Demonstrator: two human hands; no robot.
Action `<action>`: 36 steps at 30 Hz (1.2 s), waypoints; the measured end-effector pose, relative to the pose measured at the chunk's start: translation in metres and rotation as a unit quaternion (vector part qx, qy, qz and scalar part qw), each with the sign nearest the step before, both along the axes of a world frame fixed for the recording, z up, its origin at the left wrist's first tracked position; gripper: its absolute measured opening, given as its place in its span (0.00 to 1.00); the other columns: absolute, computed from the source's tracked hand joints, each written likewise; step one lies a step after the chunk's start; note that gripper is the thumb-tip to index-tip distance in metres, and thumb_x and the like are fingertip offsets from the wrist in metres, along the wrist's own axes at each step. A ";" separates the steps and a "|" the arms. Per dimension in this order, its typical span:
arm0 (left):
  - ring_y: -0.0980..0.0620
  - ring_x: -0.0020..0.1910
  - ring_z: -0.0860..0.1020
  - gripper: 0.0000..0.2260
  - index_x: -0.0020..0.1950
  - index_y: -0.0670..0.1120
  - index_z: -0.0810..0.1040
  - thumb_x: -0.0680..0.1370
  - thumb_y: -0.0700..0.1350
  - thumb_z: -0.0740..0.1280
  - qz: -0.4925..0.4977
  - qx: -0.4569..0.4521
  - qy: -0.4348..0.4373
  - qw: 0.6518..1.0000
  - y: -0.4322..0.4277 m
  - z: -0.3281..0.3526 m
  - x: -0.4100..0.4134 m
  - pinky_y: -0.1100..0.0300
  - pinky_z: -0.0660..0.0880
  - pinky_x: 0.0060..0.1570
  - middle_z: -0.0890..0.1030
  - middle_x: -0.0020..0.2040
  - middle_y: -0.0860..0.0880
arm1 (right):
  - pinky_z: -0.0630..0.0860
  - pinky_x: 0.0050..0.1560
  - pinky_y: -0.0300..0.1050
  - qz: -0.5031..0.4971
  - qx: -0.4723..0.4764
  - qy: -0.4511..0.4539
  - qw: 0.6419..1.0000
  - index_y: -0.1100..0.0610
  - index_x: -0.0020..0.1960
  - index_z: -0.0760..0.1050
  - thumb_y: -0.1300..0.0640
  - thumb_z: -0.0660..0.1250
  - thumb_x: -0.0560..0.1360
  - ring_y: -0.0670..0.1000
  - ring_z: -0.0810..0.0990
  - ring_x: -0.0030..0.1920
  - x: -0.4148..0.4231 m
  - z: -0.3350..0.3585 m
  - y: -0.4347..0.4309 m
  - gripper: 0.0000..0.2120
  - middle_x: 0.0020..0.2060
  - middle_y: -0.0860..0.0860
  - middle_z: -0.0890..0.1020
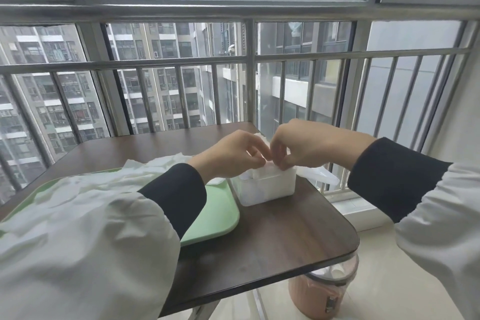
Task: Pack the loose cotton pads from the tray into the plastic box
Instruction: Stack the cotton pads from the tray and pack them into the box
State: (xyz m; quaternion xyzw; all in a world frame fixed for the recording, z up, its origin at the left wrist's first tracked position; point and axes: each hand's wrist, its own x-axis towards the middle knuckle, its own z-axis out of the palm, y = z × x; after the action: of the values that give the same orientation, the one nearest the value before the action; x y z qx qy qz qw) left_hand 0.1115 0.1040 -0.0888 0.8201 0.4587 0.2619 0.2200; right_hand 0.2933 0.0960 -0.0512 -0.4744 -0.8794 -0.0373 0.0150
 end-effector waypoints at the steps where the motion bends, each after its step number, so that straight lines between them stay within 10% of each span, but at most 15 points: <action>1: 0.50 0.44 0.80 0.08 0.47 0.55 0.85 0.78 0.41 0.71 0.003 0.003 -0.007 1.000 -0.003 0.001 -0.002 0.53 0.79 0.52 0.84 0.48 0.45 | 0.71 0.37 0.37 0.003 -0.007 0.002 1.000 0.41 0.41 0.79 0.54 0.73 0.75 0.44 0.79 0.44 0.000 0.002 -0.002 0.09 0.43 0.40 0.82; 8: 0.62 0.43 0.81 0.09 0.44 0.59 0.84 0.78 0.44 0.72 0.031 0.010 -0.020 0.999 -0.027 0.013 -0.045 0.69 0.77 0.47 0.84 0.42 0.60 | 0.69 0.37 0.31 0.046 0.015 0.146 0.988 0.43 0.40 0.77 0.53 0.69 0.77 0.40 0.79 0.41 -0.031 0.019 -0.021 0.08 0.39 0.40 0.81; 13: 0.57 0.43 0.84 0.07 0.45 0.56 0.84 0.79 0.44 0.71 0.118 -0.010 0.002 0.993 -0.036 0.014 -0.098 0.60 0.80 0.48 0.86 0.43 0.55 | 0.70 0.30 0.26 0.050 -0.022 0.191 0.980 0.50 0.49 0.82 0.59 0.67 0.79 0.38 0.78 0.39 -0.083 0.008 -0.017 0.07 0.40 0.40 0.80; 18: 0.61 0.34 0.82 0.11 0.40 0.57 0.83 0.78 0.42 0.71 0.187 0.003 -0.019 0.982 -0.039 0.010 -0.133 0.62 0.78 0.41 0.85 0.36 0.55 | 0.78 0.44 0.44 0.008 -0.001 0.052 0.999 0.56 0.53 0.81 0.66 0.63 0.77 0.55 0.80 0.47 -0.138 -0.018 -0.008 0.11 0.50 0.51 0.82; 22: 0.60 0.33 0.81 0.10 0.40 0.54 0.84 0.78 0.41 0.71 0.202 0.007 -0.058 0.978 -0.040 0.006 -0.143 0.61 0.79 0.42 0.85 0.35 0.54 | 0.66 0.57 0.55 -0.034 0.078 -0.144 0.986 0.54 0.41 0.67 0.63 0.60 0.77 0.57 0.75 0.42 -0.168 -0.032 -0.011 0.07 0.35 0.50 0.71; 26: 0.56 0.35 0.82 0.08 0.42 0.52 0.84 0.78 0.40 0.70 0.200 0.009 -0.090 0.976 -0.042 0.005 -0.146 0.60 0.79 0.43 0.86 0.38 0.51 | 0.59 0.68 0.61 -0.060 0.077 -0.218 0.971 0.55 0.42 0.68 0.60 0.58 0.78 0.57 0.79 0.55 -0.181 -0.034 -0.016 0.06 0.45 0.51 0.76; 36: 0.54 0.34 0.80 0.09 0.41 0.51 0.84 0.77 0.38 0.69 0.210 0.027 -0.156 0.965 -0.041 -0.009 -0.158 0.49 0.80 0.50 0.85 0.37 0.48 | 0.73 0.41 0.45 0.000 0.008 -0.005 1.000 0.54 0.48 0.74 0.61 0.71 0.73 0.56 0.79 0.44 -0.176 -0.046 -0.012 0.07 0.46 0.51 0.79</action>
State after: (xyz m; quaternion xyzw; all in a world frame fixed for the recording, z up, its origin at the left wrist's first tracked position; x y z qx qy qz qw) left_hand -0.0469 0.0630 -0.0981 0.6599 0.5731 0.4398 0.2066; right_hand 0.1175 0.0844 -0.0970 -0.4744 -0.8789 -0.0470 0.0141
